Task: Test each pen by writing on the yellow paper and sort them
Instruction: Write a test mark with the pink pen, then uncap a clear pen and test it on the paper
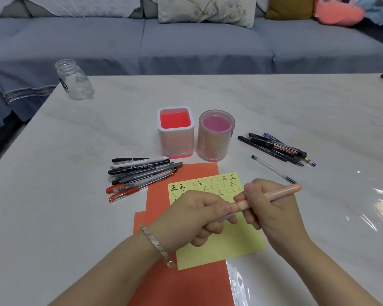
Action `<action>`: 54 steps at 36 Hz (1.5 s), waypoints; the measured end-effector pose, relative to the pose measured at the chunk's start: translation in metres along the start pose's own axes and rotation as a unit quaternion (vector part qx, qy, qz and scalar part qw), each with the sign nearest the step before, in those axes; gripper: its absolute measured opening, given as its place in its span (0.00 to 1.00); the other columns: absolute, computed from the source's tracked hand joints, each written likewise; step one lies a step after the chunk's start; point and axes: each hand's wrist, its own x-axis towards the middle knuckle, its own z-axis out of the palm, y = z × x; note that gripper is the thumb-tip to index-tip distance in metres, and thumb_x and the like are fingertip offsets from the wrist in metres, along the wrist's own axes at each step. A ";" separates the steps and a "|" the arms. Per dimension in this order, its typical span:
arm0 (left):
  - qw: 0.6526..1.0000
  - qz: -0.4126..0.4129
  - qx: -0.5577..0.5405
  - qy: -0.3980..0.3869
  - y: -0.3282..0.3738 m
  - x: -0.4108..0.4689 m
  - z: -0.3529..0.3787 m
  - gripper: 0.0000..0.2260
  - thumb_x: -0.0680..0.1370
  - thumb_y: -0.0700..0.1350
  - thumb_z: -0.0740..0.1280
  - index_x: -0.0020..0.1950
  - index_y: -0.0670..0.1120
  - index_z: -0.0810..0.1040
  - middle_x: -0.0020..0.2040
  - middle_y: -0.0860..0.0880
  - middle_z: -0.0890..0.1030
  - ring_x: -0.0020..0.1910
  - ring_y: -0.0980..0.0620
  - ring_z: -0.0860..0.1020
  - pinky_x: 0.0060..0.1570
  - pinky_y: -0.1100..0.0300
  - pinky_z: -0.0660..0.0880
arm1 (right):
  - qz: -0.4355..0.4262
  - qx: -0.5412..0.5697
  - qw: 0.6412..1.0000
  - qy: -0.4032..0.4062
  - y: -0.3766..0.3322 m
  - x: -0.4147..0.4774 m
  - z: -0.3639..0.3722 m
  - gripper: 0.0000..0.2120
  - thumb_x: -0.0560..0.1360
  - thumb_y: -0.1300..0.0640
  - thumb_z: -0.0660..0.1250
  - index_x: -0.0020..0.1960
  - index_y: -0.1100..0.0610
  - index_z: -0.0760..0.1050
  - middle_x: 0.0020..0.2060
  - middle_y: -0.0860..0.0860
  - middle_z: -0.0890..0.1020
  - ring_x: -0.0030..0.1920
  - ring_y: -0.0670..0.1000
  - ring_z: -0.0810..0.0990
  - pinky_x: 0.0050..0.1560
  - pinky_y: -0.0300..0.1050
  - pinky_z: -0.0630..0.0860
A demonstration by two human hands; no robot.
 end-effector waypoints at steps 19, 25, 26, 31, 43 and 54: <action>0.772 0.126 0.428 0.453 -0.061 -0.003 -0.089 0.08 0.78 0.43 0.59 0.52 0.47 0.77 0.46 0.49 0.79 0.47 0.47 0.75 0.46 0.52 0.72 | 0.055 -0.614 0.783 0.077 0.073 0.099 -0.088 0.18 0.75 0.67 0.57 0.62 0.58 0.73 0.59 0.58 0.76 0.58 0.60 0.74 0.49 0.51 0.72; 0.671 0.097 0.551 0.487 -0.055 0.011 -0.136 0.08 0.73 0.40 0.62 0.47 0.44 0.81 0.43 0.44 0.82 0.42 0.39 0.77 0.42 0.51 0.70 | 0.035 -0.576 0.816 0.047 0.063 0.086 -0.075 0.14 0.72 0.62 0.63 0.56 0.56 0.77 0.48 0.55 0.77 0.47 0.57 0.76 0.39 0.44 0.67; 0.670 0.088 0.558 0.482 -0.055 0.013 -0.140 0.08 0.74 0.39 0.64 0.48 0.44 0.81 0.44 0.44 0.82 0.44 0.39 0.78 0.44 0.51 0.70 | 0.021 -0.556 0.830 0.039 0.060 0.083 -0.072 0.12 0.71 0.62 0.63 0.53 0.55 0.78 0.46 0.54 0.77 0.43 0.55 0.75 0.36 0.44 0.66; 0.674 0.145 0.570 0.448 -0.064 0.017 -0.129 0.15 0.71 0.42 0.59 0.52 0.41 0.80 0.51 0.42 0.80 0.50 0.42 0.76 0.51 0.52 0.68 | -0.048 -0.425 0.904 0.004 0.037 0.064 -0.045 0.05 0.71 0.64 0.67 0.41 0.55 0.76 0.36 0.50 0.77 0.29 0.45 0.72 0.32 0.30 0.67; 0.735 0.112 0.628 0.231 -0.116 0.009 -0.072 0.32 0.70 0.67 0.56 0.67 0.48 0.70 0.67 0.52 0.72 0.67 0.53 0.67 0.65 0.55 0.55 | -0.011 -0.067 0.998 -0.007 0.025 0.030 0.014 0.12 0.77 0.58 0.64 0.36 0.60 0.69 0.24 0.55 0.78 0.27 0.50 0.76 0.31 0.38 0.73; 0.759 0.149 0.579 0.256 -0.123 0.012 -0.073 0.32 0.69 0.66 0.58 0.67 0.49 0.70 0.69 0.53 0.69 0.70 0.56 0.59 0.66 0.51 0.54 | 0.039 -0.061 0.997 0.024 0.051 0.037 0.052 0.14 0.73 0.54 0.68 0.33 0.61 0.74 0.24 0.52 0.79 0.26 0.48 0.77 0.30 0.38 0.74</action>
